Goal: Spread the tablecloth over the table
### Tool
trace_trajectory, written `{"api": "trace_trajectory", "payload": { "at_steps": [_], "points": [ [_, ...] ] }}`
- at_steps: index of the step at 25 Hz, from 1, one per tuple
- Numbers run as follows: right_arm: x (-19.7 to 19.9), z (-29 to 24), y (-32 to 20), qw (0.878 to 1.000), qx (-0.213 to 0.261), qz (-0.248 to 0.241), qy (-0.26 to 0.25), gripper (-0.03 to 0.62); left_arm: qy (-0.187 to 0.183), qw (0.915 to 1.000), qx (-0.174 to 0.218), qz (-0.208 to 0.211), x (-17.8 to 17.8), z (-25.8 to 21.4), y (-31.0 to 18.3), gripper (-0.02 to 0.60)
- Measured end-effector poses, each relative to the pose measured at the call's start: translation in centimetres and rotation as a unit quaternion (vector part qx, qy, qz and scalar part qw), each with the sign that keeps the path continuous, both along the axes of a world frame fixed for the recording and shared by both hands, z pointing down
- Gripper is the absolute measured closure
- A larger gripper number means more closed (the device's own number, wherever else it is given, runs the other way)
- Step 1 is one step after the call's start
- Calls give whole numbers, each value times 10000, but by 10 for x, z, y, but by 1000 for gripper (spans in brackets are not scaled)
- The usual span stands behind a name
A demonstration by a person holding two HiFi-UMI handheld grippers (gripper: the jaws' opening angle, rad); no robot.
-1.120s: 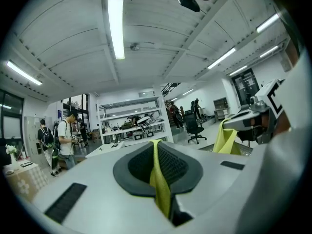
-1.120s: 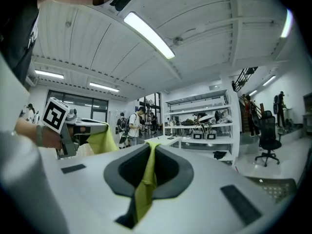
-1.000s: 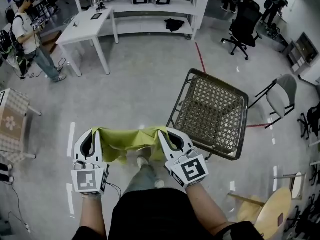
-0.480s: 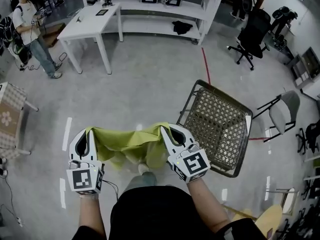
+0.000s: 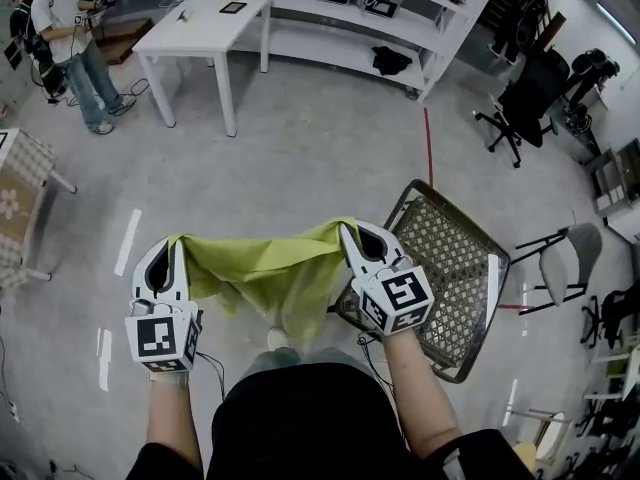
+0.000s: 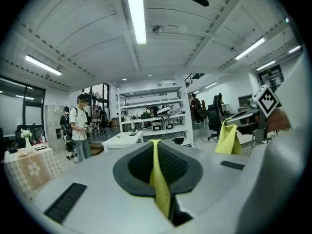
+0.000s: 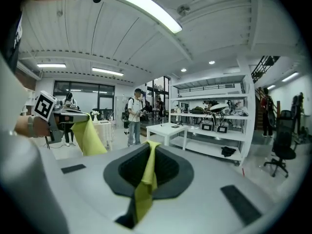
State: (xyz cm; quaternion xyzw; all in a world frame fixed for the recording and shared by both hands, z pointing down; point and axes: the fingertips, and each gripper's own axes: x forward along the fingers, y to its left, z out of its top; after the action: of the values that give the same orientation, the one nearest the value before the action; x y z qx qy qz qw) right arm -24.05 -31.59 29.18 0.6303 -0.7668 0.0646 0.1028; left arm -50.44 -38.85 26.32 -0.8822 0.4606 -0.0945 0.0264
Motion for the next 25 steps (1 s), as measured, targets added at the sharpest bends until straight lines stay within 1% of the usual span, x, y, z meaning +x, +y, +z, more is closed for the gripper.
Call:
{"api": "trace_trajectory", "payload": {
  "at_steps": [5,13,18,20,25],
  "points": [
    [18,-5,-35,9999,-4,-151,84,582,-1,9997,38,-256,1,-9,-15,568],
    [42,-15,-95,9978,34,-656,115,582,-11,9955,202,-930,-1,-30,-33,568],
    [61,-21,-130,9947,14,-1018,168,582,-175,9917,225,-1256,10,-43,-34,568],
    [73,-22,-144,9935,-15,-1130,169,582,-248,9899,182,-1387,17,-45,-33,568],
    [117,-23,-171,9925,-114,-1209,158,582,-383,9870,-45,-1562,40,-41,-33,568]
  ]
}}
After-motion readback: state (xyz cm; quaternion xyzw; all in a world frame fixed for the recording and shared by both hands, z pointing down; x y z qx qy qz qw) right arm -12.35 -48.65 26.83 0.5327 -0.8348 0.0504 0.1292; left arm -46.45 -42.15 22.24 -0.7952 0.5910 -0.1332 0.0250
